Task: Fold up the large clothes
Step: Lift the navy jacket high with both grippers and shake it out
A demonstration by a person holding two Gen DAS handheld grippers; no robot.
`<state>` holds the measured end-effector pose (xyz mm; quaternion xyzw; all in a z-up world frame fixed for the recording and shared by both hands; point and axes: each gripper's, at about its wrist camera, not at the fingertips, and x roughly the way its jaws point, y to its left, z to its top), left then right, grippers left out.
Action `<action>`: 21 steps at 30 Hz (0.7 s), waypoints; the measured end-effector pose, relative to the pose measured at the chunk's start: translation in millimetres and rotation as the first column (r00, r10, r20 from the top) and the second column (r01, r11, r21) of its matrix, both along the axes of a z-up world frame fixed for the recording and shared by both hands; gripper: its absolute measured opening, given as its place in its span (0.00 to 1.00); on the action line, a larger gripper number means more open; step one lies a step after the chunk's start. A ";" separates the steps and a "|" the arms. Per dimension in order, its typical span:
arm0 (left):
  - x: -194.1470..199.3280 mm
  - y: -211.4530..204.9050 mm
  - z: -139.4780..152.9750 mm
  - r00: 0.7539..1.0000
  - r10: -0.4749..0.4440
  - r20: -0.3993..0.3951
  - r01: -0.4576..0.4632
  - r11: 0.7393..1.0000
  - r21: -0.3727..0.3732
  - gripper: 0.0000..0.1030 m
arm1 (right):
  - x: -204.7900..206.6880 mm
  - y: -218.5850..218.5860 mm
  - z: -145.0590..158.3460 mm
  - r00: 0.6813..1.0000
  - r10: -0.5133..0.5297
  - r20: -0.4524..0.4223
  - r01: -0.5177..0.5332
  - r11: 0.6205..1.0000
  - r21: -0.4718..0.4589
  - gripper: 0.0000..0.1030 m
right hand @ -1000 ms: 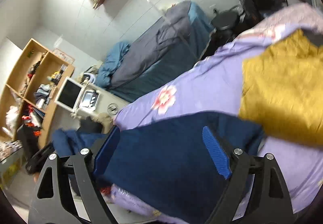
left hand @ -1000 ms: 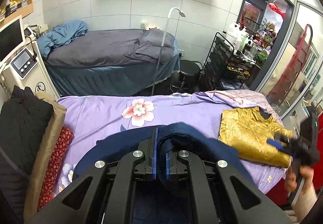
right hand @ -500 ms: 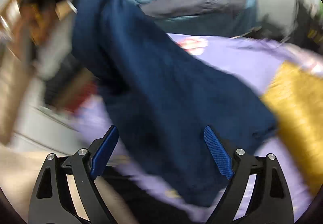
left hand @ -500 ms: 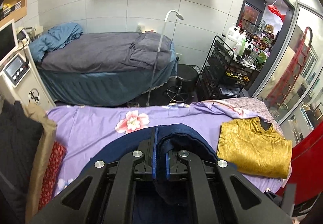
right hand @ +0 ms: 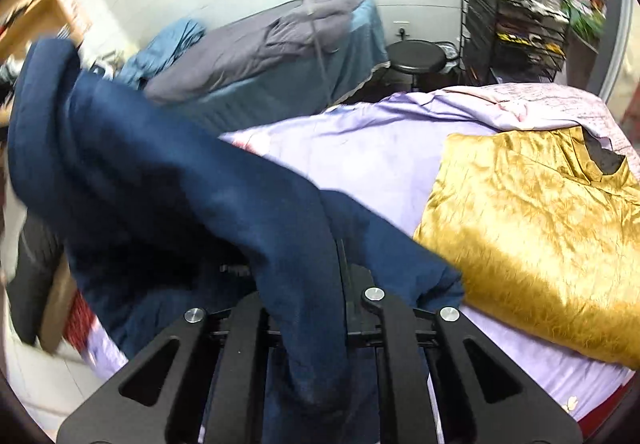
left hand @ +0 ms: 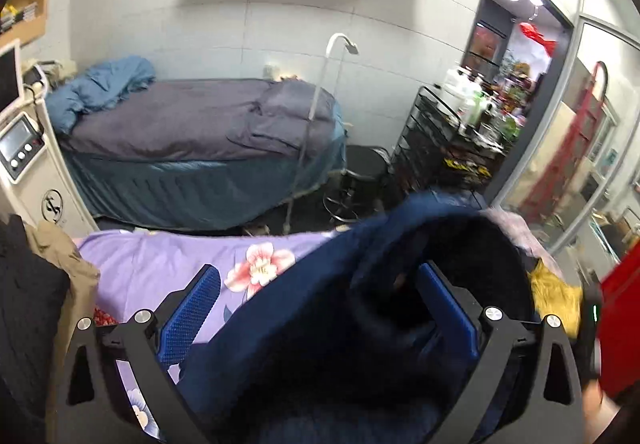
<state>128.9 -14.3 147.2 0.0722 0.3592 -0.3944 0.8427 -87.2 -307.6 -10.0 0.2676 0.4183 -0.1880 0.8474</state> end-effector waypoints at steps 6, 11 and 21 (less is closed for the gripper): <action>19.1 70.1 -47.4 0.989 0.127 0.070 -0.136 0.980 0.143 0.94 | 13.9 -15.8 -3.1 1.000 0.010 -0.020 -0.010 1.000 -0.003 0.11; 41.0 114.2 -112.6 0.982 0.188 -0.019 -0.181 0.967 0.178 0.94 | 23.4 -15.5 -0.3 0.999 0.011 -0.040 -0.010 1.000 0.006 0.11; 15.6 104.4 -113.6 0.989 0.114 -0.089 -0.107 0.991 0.076 0.94 | 22.4 -13.3 3.9 0.999 -0.015 -0.052 0.015 1.000 0.005 0.11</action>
